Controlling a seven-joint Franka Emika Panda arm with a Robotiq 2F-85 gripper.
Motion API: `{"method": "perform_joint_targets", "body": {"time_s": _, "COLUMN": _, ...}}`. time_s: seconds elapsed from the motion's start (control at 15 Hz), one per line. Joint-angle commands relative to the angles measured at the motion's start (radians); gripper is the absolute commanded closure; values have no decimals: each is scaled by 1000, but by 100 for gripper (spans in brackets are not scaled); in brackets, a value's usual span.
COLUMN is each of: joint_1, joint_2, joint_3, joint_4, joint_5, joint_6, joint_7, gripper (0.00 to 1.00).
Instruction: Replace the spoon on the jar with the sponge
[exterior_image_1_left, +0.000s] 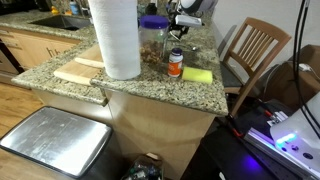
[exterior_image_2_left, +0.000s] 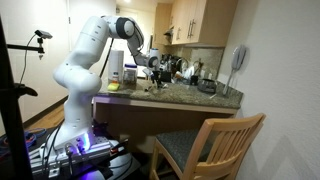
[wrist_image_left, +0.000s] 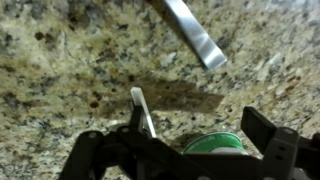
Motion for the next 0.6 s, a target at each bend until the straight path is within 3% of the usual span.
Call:
{"method": "perform_joint_targets", "body": {"time_s": 0.0, "joint_1": 5, "joint_2": 8, "joint_3": -13, "joint_4": 11, "joint_5": -13, "joint_6": -65, "joint_7": 17, "gripper": 0}}
{"method": "perform_joint_targets", "body": {"time_s": 0.53, "joint_1": -62, "joint_2": 23, "joint_3": 89, "joint_4": 19, "joint_5": 157, "joint_6": -59, "joint_7": -162, "gripper": 0}}
